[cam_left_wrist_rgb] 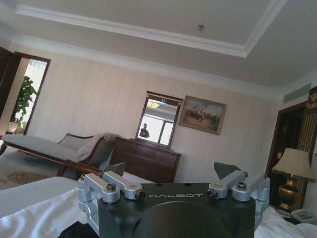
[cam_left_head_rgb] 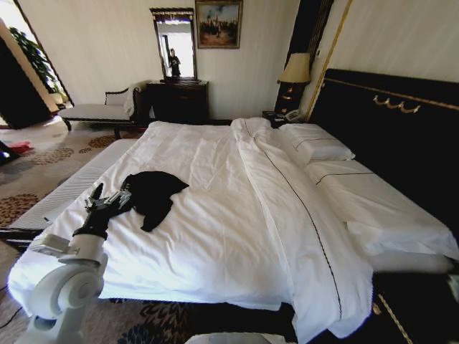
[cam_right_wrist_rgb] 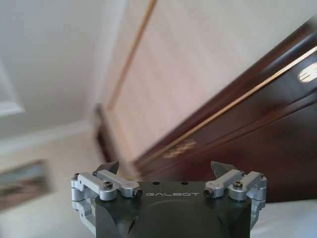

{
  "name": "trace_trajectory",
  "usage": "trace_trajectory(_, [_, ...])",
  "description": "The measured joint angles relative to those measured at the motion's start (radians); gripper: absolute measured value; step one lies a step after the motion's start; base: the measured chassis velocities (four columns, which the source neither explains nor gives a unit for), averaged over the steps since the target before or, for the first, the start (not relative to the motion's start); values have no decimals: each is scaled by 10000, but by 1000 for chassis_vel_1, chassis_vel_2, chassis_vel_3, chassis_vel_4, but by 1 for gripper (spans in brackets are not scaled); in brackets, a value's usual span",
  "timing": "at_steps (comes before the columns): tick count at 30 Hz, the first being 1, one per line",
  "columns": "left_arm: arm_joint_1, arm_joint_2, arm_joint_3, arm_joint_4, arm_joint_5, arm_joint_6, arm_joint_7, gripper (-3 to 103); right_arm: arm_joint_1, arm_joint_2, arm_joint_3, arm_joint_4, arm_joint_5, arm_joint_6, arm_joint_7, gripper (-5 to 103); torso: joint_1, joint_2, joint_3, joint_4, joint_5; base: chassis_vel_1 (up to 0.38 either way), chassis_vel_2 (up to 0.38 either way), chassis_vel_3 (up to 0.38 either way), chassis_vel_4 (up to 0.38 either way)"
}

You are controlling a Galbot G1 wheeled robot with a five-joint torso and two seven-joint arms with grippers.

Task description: Fold the clothes on the bed.

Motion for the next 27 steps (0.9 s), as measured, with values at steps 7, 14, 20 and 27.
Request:
trace_trajectory(7, [240,365,161,-201,98,720,-267,100,884,-1064,-1242,-515,-485,-542,-864,100,0,0,0,-20,-2,-3,-9,-18,-22])
trace_trajectory(14, [1200,-481,174,-700,1198,679,-83,100,2695,-2670,-2555,-1696,-1994,-733,-851,100,0,0,0,-8,-1,0,0,0,0])
trace_trajectory(20, [1752,-1627,480,-983,1892,471,90,100,3328,-3326,-3801,-1750,-2215,-927,-668,100,0,-1,0,-6,-3,0,0,0,0])
trace_trajectory(27, [2015,-1951,554,-1043,2730,76,786,100,3153,-3738,-3888,-2164,-2545,-145,-1280,100,0,0,-1,-10,-2,0,0,0,0])
